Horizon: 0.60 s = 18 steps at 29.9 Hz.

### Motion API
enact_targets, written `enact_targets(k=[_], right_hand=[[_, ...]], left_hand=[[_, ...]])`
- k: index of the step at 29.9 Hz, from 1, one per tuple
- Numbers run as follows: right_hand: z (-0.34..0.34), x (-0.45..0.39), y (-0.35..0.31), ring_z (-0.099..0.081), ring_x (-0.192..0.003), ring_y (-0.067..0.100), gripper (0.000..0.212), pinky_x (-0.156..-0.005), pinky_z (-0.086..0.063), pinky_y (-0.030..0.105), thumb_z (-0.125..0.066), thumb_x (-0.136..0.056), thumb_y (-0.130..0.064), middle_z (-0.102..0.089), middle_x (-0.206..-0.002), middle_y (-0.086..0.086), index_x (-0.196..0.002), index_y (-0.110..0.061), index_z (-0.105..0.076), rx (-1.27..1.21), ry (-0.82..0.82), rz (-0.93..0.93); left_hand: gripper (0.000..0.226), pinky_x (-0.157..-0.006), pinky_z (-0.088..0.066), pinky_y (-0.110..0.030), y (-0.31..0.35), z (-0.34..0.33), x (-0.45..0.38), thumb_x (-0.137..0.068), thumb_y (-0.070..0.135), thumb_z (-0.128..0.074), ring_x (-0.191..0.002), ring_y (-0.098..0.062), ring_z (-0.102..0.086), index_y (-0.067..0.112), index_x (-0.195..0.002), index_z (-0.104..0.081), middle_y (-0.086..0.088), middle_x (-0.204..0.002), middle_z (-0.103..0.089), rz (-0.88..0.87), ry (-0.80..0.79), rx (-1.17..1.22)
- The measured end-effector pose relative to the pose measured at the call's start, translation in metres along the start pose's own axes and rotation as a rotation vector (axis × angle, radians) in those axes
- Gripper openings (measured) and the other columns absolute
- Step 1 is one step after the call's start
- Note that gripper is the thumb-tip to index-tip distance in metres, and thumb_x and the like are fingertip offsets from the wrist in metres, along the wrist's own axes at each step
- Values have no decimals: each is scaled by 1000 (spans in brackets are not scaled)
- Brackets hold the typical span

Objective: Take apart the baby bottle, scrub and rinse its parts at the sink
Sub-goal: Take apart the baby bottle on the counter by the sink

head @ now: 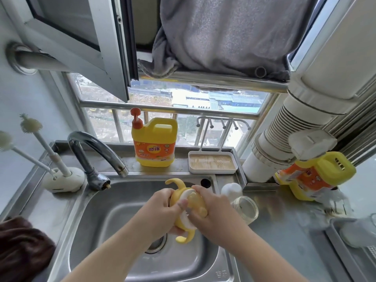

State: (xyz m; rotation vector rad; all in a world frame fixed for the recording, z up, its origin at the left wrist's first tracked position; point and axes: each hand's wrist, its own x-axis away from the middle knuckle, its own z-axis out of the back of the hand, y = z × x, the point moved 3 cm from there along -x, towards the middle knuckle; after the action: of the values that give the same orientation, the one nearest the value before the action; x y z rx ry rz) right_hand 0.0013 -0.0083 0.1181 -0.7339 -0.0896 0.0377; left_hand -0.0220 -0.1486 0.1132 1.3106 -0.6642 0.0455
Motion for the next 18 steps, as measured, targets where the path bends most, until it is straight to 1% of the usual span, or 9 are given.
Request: enact_targets(k=[3, 5, 6, 8, 10, 12, 14, 16, 18], right_hand=[[1, 1, 2, -56, -79, 8, 51, -71, -47, 17, -54, -88, -32, -57, -93, -8, -137, -26, -41, 30, -75, -9], [3, 3, 4, -58, -83, 11, 56, -75, -49, 21, -52, -88, -31, -61, -103, -2, -141, -26, -36, 55, -124, -13], [4, 4, 6, -59, -83, 12, 56, -77, -50, 24, -51, -88, -29, -62, -104, -1, -142, -27, -36, 60, -144, -12], [8, 6, 12, -57, -74, 8, 55, -72, -49, 22, -50, -87, -27, -60, -94, -5, -140, -29, -36, 49, -168, -21], [12, 7, 16, -53, -65, 3, 55, -65, -47, 19, -50, -87, -28, -55, -83, -11, -140, -33, -36, 43, -190, -28], [14, 11, 21, -56, -64, 7, 56, -65, -51, 24, -50, -85, -30, -58, -81, -9, -139, -37, -36, 30, -213, -28], [17, 14, 27, -61, -67, 14, 61, -66, -54, 30, -51, -81, -33, -62, -85, -3, -139, -40, -35, 11, -215, -22], [18, 11, 36, -58, -65, 12, 65, -64, -51, 26, -53, -80, -33, -62, -83, -4, -140, -43, -32, -2, -214, -50], [21, 13, 44, -50, -59, 8, 66, -60, -45, 21, -55, -81, -31, -58, -73, -8, -140, -47, -31, -77, -239, -91]], left_hand=[[19, -72, -59, -46, 0, 0, 1, -94, 23, -54, -78, -28, -72, 6, -103, -57, -18, -98, -68, 3, -27, -23], [19, -73, -58, -48, -1, 0, 1, -94, 24, -54, -78, -28, -72, 7, -102, -57, -17, -98, -68, 4, -50, -51], [19, -74, -58, -48, 0, -1, 2, -94, 25, -54, -78, -28, -72, 8, -102, -57, -16, -98, -68, 4, -57, -63], [19, -74, -58, -47, 1, -5, 2, -94, 26, -54, -75, -29, -72, 10, -103, -56, -15, -98, -67, -2, -72, -87], [18, -73, -59, -41, 4, -8, 3, -94, 27, -53, -70, -28, -72, 12, -104, -54, -12, -97, -66, -2, -81, -117], [17, -65, -59, -35, 5, -11, 2, -94, 27, -54, -68, -25, -72, 15, -106, -54, -9, -96, -65, -25, -91, -147], [19, -59, -59, -34, 6, -14, 0, -91, 25, -58, -69, -23, -71, 19, -108, -54, -9, -95, -65, -57, -83, -166], [20, -55, -57, -32, 4, -13, -4, -90, 26, -60, -69, -24, -71, 21, -109, -56, -9, -94, -66, -59, -100, -118], [16, -54, -58, -33, 4, -20, -14, -91, 24, -59, -68, -25, -70, 17, -106, -61, -12, -92, -66, -34, -138, -56]])
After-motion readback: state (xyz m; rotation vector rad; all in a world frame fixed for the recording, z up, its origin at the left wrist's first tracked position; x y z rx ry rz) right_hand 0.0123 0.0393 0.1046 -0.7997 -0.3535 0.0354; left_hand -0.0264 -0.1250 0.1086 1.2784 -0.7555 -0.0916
